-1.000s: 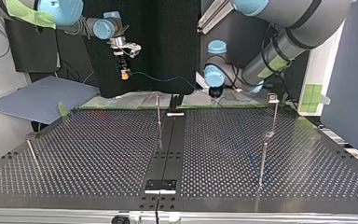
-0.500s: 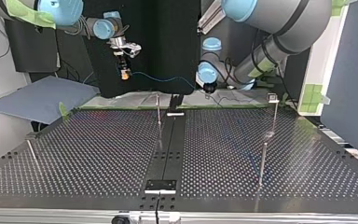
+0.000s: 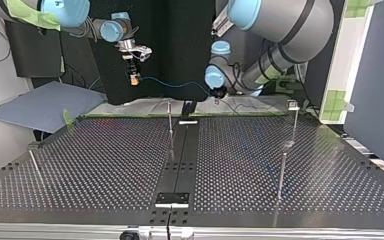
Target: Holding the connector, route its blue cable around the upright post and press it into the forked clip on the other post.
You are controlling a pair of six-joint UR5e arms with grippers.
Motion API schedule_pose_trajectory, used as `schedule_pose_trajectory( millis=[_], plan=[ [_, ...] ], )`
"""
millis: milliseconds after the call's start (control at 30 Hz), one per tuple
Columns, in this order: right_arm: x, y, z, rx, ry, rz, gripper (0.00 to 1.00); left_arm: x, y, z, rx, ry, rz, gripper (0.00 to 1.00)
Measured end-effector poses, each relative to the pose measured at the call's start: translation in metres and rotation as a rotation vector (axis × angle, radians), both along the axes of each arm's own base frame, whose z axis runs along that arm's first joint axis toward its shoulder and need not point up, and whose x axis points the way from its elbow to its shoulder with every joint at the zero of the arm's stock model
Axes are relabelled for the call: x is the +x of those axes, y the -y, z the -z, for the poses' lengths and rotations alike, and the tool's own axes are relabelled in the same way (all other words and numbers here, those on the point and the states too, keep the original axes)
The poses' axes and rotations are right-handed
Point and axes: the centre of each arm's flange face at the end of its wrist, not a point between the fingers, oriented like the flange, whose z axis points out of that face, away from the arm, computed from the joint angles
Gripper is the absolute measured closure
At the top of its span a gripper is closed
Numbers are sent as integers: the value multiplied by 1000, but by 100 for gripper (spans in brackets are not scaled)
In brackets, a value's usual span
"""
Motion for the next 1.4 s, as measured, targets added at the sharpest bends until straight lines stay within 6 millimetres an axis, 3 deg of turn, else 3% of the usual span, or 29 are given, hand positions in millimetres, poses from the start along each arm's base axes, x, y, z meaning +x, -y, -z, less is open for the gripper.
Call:
schedule_pose_trajectory(
  millis=[633, 1000, 1400],
  plan=[
    [2, 0, 0, -3, 1, -4, 100, -3, 55, 53, 4, -49, 99, 1],
    [-1, 2, 0, -2, 1, 2, 100, -26, 64, 101, -68, -161, 158, 1],
    [-2, 2, 0, -2, 0, 2, 100, -20, 76, 101, -218, -189, 191, 1]
  ],
)
